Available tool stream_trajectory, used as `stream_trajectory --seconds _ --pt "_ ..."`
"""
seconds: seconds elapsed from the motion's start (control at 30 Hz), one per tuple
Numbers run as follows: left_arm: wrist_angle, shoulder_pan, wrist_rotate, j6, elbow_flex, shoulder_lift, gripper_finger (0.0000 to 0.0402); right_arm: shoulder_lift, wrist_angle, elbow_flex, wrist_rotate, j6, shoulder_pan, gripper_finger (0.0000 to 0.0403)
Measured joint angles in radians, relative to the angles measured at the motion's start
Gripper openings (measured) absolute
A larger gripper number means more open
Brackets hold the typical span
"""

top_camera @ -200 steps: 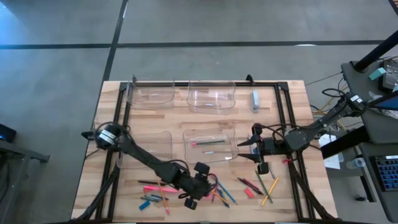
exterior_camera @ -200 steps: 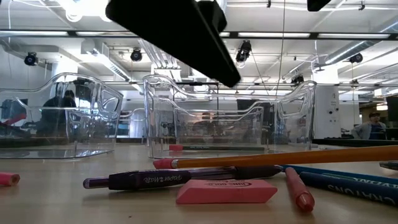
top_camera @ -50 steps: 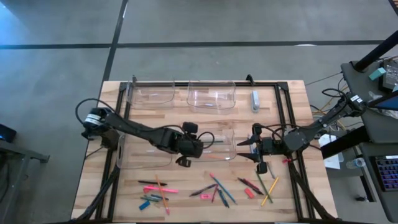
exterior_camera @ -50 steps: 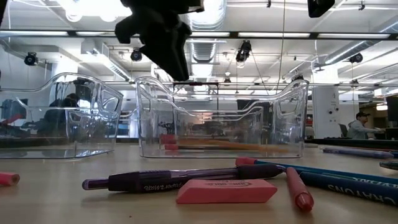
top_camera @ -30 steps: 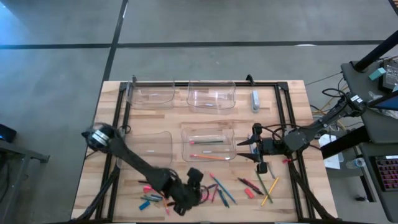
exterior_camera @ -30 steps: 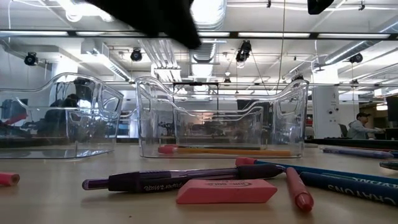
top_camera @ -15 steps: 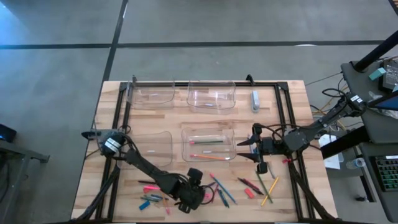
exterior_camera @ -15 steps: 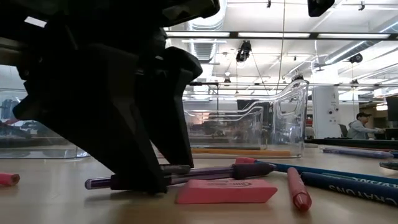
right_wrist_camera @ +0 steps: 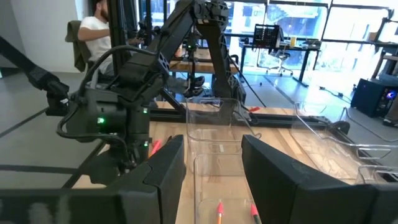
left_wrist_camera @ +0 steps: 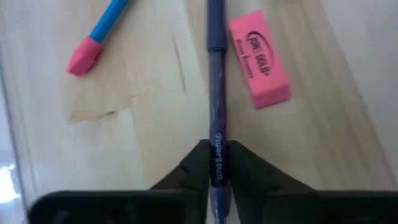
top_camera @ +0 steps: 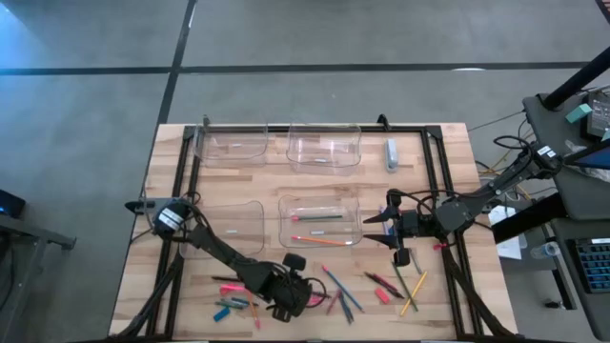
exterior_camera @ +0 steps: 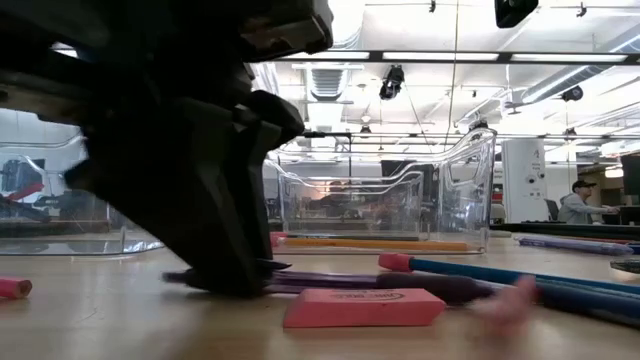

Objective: Sort crayons/erasers/pens/pencils in bins
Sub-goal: Put the violet pen into the bottom left transparent bin

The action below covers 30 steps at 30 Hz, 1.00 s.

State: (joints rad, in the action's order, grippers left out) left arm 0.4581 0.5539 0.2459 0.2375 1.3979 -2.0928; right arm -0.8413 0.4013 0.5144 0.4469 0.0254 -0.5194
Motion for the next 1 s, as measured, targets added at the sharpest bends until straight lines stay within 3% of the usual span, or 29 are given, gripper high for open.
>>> stream_trajectory --seconds 0.27,0.57,0.7,0.8,0.87,1.0 --pt "0.101 -0.005 0.129 0.009 -0.006 0.099 0.0022 0.000 -0.001 -0.001 0.000 0.001 0.000 0.0153" --pt "0.272 0.006 0.266 0.021 -0.004 0.447 0.0017 0.000 -0.002 -0.006 0.001 0.002 0.000 0.0153" --pt "0.480 0.012 0.280 0.126 -0.027 0.592 0.0017 0.000 -0.001 -0.006 0.001 0.002 0.000 0.0153" --pt "0.739 0.011 0.269 0.306 -0.069 0.668 0.0017 0.000 -0.002 -0.006 0.001 0.001 0.000 0.0153" --pt "0.898 0.010 0.201 0.429 -0.119 0.712 0.0017 0.000 -0.001 -0.006 0.001 0.001 0.000 0.0153" --pt "0.986 0.018 0.033 0.537 -0.251 0.781 0.0017 0.000 -0.001 -0.007 0.001 0.002 0.000 0.0153"
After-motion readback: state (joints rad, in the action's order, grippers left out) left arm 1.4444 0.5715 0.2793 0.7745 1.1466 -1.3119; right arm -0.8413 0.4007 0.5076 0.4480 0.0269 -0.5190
